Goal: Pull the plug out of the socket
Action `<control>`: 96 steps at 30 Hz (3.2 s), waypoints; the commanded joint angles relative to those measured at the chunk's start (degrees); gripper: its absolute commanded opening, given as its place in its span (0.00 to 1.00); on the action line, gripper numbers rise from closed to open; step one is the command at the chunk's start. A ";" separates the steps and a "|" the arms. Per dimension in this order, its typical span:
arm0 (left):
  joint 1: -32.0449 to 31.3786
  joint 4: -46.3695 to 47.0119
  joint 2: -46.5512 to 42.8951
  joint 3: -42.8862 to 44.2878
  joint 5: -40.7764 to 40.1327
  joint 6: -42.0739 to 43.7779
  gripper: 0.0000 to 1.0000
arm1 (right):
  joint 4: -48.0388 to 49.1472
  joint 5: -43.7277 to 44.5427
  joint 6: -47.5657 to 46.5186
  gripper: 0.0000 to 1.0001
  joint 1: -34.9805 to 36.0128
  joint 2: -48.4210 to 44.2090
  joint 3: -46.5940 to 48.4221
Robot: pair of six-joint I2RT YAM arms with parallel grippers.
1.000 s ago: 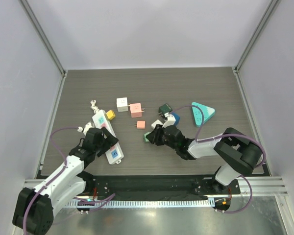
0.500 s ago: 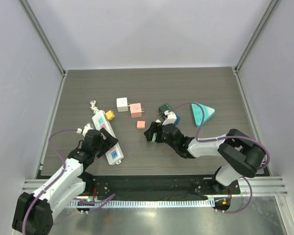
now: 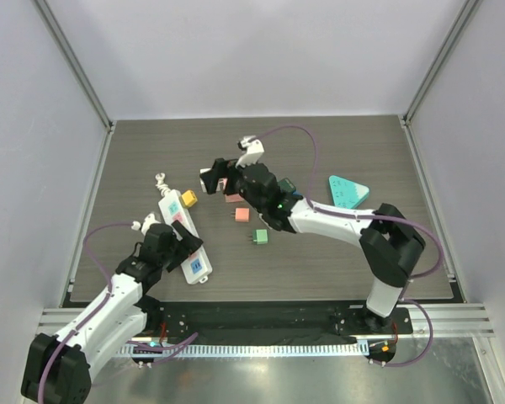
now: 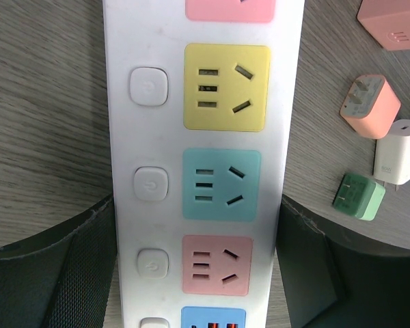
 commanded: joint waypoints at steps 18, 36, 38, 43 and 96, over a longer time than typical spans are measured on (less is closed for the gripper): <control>0.23 -3.42 0.84 -1.27 2.62 -0.52 0.00 | 2.67 -17.68 -4.03 0.99 0.24 17.00 13.77; 0.23 -3.95 -1.01 -2.06 2.97 -1.13 0.00 | -2.42 -24.89 2.82 0.89 -0.81 27.99 24.15; 0.23 -3.95 -1.01 -2.15 3.14 -1.13 0.00 | -2.78 -26.11 3.26 0.87 -1.07 28.69 25.20; 0.23 -3.95 -1.19 -2.32 3.23 -1.22 0.00 | -2.87 -27.70 4.84 0.84 -1.25 30.98 27.13; 0.58 -15.02 14.36 12.43 -9.86 -4.95 0.00 | 21.83 -12.14 4.06 0.01 -9.68 7.96 -5.99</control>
